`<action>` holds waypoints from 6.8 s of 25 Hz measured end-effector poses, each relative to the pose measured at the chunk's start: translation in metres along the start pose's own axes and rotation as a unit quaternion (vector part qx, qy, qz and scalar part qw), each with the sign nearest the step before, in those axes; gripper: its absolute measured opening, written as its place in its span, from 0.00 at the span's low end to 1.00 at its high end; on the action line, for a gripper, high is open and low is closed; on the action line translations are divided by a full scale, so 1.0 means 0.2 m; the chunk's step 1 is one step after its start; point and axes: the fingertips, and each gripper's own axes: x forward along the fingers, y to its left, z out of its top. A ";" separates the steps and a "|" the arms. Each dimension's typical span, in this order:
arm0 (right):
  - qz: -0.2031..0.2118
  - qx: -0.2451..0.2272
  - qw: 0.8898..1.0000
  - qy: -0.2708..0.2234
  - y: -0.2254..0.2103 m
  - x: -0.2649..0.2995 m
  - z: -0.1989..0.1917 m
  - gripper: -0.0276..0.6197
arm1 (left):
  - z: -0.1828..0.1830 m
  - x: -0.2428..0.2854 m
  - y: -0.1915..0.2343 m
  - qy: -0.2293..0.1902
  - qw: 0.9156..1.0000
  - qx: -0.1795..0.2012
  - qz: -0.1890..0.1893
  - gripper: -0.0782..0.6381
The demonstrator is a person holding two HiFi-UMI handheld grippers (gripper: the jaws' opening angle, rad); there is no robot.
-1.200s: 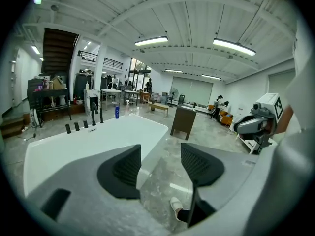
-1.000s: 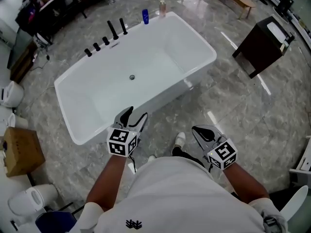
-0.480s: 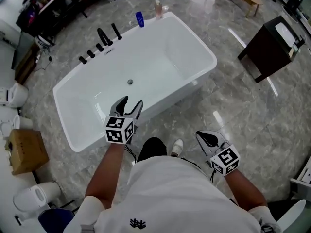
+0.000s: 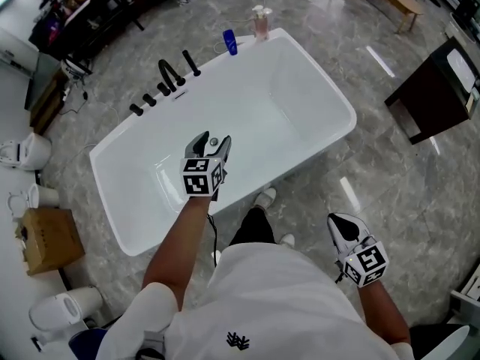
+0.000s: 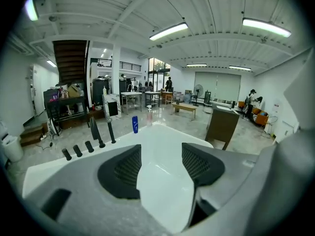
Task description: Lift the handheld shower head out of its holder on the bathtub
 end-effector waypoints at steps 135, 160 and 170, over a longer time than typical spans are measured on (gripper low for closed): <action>0.118 -0.035 0.954 0.274 -0.36 0.67 -0.37 0.06 | 1.04 0.10 0.52 -0.121 0.978 0.033 0.164 0.30; 0.126 -0.065 0.961 0.238 -0.12 0.36 -0.40 0.06 | 1.00 -0.91 -0.21 -0.163 0.975 0.099 0.114 0.30; 0.138 -0.071 0.960 0.234 -0.04 0.32 -0.44 0.06 | 1.00 -1.24 -0.47 -0.192 0.972 0.112 0.082 0.30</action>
